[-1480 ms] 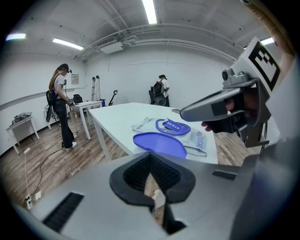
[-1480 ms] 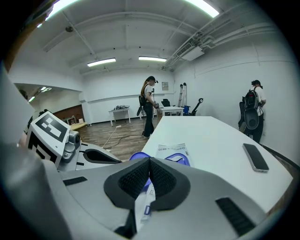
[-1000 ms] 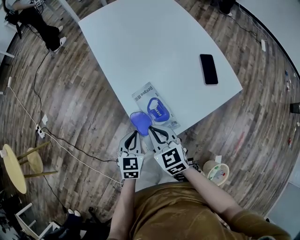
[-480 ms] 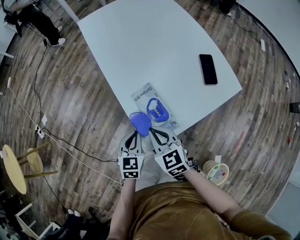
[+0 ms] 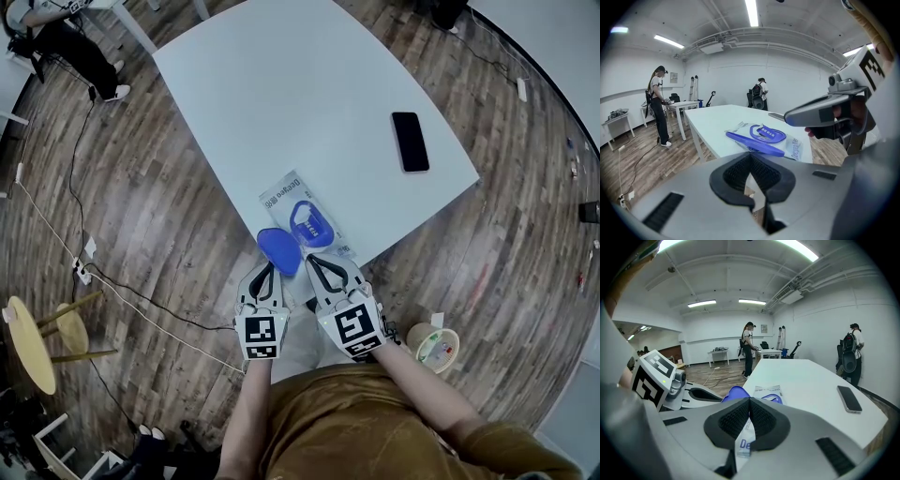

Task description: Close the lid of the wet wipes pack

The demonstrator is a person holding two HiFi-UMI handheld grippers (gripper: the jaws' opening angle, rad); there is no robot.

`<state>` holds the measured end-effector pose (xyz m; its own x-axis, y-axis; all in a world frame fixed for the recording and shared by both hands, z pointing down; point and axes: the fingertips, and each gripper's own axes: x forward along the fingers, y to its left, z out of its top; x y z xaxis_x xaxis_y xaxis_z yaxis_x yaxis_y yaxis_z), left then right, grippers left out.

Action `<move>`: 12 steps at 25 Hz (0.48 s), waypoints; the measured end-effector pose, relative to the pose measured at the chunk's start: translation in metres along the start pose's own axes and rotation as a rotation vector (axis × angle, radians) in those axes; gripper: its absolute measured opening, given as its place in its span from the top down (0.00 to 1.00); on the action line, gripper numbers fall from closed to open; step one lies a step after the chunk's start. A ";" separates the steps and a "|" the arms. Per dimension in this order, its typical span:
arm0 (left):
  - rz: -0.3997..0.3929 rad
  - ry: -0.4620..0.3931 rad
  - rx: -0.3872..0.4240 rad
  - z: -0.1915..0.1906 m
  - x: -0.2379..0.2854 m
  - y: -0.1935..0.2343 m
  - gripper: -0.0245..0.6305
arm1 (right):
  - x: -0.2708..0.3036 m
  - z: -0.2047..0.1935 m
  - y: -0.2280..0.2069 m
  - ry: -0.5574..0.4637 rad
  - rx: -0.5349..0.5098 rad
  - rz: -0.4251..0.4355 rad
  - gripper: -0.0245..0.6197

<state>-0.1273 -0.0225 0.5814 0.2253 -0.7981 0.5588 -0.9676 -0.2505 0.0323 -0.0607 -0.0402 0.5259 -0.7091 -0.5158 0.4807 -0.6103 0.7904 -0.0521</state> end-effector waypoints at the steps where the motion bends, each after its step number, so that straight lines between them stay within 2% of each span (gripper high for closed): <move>1: 0.000 -0.005 0.001 0.003 0.000 0.000 0.95 | -0.002 0.000 -0.003 -0.001 0.001 -0.008 0.95; 12: -0.016 -0.042 0.030 0.027 0.004 -0.002 0.95 | -0.017 0.001 -0.035 -0.009 0.012 -0.090 0.95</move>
<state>-0.1218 -0.0401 0.5607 0.2458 -0.8161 0.5231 -0.9602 -0.2789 0.0160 -0.0273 -0.0597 0.5192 -0.6542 -0.5875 0.4763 -0.6761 0.7366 -0.0200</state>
